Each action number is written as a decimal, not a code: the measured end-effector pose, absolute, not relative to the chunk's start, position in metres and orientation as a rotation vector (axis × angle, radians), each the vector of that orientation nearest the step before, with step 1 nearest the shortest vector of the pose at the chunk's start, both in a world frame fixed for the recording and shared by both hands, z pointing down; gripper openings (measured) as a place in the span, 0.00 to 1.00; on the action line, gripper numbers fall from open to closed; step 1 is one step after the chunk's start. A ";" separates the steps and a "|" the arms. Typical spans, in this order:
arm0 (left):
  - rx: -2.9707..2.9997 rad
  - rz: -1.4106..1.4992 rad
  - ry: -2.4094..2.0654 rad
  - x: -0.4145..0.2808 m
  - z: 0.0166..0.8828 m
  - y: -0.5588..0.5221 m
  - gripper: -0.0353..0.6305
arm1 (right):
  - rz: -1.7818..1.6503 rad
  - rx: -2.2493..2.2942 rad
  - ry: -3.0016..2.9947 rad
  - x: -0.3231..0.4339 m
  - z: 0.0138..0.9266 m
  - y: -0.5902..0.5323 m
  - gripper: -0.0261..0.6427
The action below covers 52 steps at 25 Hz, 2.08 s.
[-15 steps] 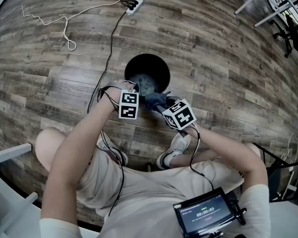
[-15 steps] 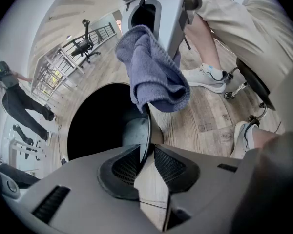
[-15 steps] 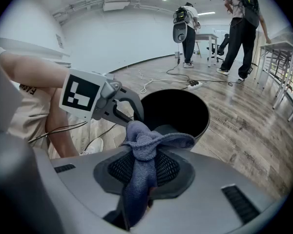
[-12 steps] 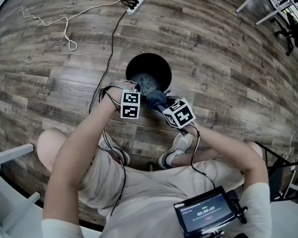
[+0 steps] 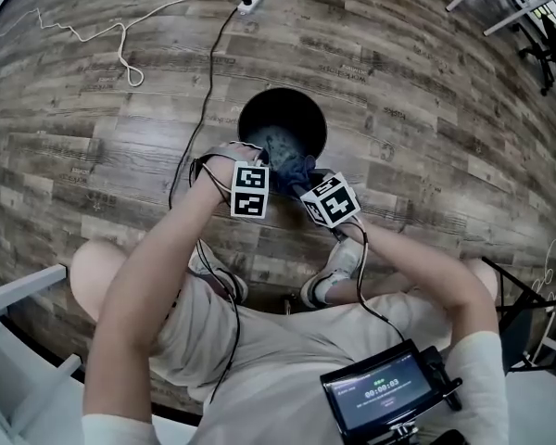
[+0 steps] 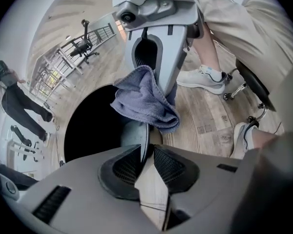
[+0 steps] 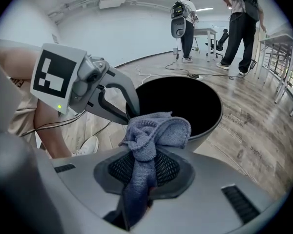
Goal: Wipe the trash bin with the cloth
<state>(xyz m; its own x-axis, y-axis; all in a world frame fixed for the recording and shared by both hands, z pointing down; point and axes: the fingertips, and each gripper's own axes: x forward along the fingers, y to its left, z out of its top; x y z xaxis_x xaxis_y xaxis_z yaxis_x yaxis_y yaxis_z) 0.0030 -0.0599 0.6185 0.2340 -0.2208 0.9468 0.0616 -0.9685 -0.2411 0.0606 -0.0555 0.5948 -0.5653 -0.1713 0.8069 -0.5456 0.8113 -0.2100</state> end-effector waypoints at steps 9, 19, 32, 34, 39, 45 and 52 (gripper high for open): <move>-2.335 -1.760 0.145 0.012 0.616 -0.059 0.18 | 0.633 0.580 -2.100 0.063 0.640 -0.060 0.16; -2.411 -1.701 0.166 0.020 0.613 -0.059 0.16 | 0.661 0.647 -2.060 0.064 0.707 -0.066 0.16; -2.526 -1.644 0.237 0.030 0.608 -0.058 0.14 | 0.575 0.715 -1.955 0.075 0.804 -0.075 0.16; -2.572 -1.625 0.280 0.035 0.605 -0.059 0.14 | 0.589 0.713 -1.939 0.078 0.813 -0.078 0.16; -2.681 -1.597 0.313 0.037 0.603 -0.057 0.14 | 0.653 0.714 -1.949 0.079 0.806 -0.077 0.16; -2.610 -1.608 0.244 0.026 0.599 -0.057 0.22 | 0.674 0.636 -1.983 0.085 0.765 -0.051 0.16; -2.440 -1.764 0.119 -0.002 0.614 -0.060 0.24 | 0.605 0.540 -2.072 0.089 0.693 -0.044 0.16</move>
